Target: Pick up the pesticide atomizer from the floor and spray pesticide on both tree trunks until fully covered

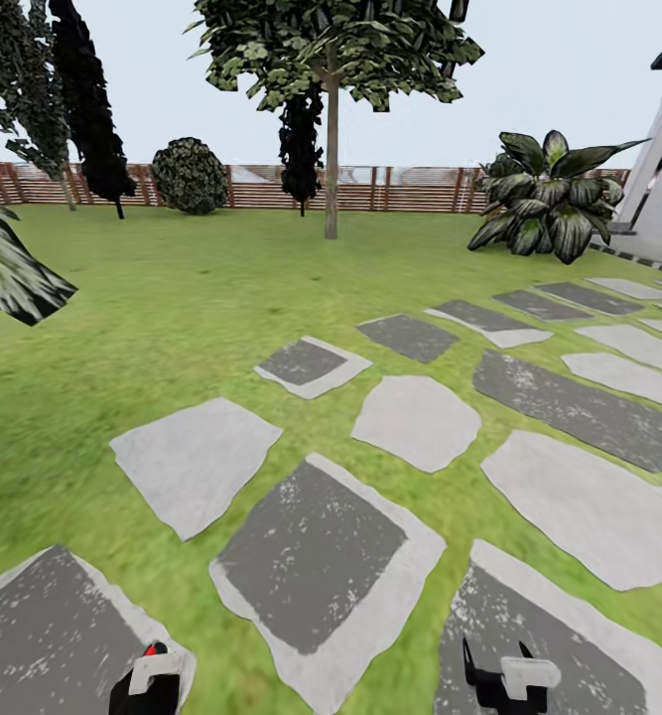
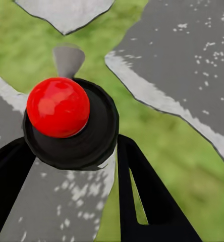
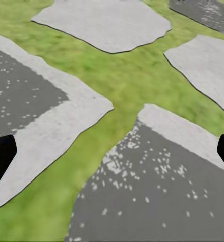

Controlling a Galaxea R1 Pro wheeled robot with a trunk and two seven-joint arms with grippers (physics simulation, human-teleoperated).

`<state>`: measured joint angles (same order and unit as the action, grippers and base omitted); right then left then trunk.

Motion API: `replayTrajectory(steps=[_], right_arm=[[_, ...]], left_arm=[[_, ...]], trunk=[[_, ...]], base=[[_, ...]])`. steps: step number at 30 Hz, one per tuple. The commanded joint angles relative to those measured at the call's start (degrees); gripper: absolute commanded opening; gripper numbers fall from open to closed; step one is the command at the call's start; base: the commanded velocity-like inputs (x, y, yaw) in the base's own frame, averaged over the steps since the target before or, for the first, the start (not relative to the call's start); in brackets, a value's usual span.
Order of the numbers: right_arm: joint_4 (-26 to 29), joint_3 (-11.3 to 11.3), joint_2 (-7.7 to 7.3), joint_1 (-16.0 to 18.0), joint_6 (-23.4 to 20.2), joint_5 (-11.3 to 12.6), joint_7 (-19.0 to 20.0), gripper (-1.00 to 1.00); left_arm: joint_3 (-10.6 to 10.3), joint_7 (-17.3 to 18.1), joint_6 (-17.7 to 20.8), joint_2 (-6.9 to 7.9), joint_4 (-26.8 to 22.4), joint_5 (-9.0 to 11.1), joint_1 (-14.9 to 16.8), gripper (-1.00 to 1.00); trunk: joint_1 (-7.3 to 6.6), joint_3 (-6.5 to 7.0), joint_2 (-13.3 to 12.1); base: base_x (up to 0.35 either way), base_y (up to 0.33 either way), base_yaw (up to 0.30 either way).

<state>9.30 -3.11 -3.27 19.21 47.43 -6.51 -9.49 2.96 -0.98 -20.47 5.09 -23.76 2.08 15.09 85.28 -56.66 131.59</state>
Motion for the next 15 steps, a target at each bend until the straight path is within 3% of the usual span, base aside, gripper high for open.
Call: replayTrajectory(steps=[1,15], right_arm=[[0.0,-0.3,0.01,0.0,0.1,-0.6,-0.3,1.0],[0.0,-0.3,0.01,0.0,0.1,-0.6,-0.3,1.0]], left_arm=[[-0.1,-0.1,-0.2,0.0,0.0,0.2,0.0,-1.0],[-0.1,-0.1,-0.2,0.0,0.0,0.2,0.0,-1.0]], trunk=[[0.02,-0.05,0.0],[0.02,-0.05,0.0]], base=[[0.339,0.0,0.0],[0.339,0.0,0.0]])
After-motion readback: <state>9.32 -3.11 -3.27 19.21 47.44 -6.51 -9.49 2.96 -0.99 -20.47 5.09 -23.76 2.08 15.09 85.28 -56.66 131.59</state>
